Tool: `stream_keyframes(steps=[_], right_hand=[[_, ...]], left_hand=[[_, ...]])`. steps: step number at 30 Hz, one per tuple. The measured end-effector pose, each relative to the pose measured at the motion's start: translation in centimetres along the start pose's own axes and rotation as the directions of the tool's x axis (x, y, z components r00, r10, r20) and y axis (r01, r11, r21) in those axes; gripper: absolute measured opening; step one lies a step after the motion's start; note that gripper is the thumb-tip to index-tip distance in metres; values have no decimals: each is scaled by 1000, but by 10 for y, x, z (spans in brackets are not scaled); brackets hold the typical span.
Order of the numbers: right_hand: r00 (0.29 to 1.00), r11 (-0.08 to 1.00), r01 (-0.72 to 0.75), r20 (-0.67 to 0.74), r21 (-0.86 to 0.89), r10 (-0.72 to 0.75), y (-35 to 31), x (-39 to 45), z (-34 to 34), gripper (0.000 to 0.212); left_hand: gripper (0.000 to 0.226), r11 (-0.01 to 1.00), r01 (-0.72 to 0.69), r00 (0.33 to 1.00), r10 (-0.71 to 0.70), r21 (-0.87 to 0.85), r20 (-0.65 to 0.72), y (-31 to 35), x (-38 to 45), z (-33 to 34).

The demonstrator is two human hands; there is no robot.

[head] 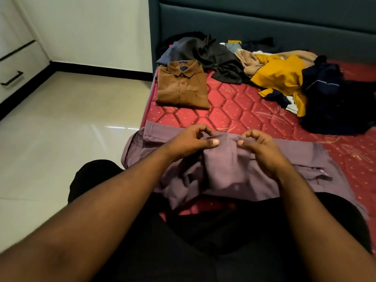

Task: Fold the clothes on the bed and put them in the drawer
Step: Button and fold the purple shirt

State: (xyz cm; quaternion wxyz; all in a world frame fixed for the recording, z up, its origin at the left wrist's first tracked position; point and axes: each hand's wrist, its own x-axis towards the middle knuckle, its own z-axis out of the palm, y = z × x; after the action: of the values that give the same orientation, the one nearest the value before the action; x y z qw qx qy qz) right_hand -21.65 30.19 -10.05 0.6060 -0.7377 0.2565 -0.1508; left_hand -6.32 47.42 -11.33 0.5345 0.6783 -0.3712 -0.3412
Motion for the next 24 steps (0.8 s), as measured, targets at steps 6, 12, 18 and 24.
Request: stream_keyframes(steps=[6,12,18,24], right_hand=[[923,893,-349,-269,-286,274,54,17,-50,38],[869,831,-486,-249,-270,427,78,20,-44,81],[797,688,-603,-261,-405,544,64,5,-38,62],[929,993,95,-365,70,-63,18,7,-57,31]], left_hand=[[45,895,264,926,-340,359,167,-54,-2,-3],[36,857,278,930,-353,434,103,-67,-23,-10],[13,775,210,925,-355,596,137,-56,-30,-40],[16,911,204,977,-168,358,-129,-55,-26,-42]])
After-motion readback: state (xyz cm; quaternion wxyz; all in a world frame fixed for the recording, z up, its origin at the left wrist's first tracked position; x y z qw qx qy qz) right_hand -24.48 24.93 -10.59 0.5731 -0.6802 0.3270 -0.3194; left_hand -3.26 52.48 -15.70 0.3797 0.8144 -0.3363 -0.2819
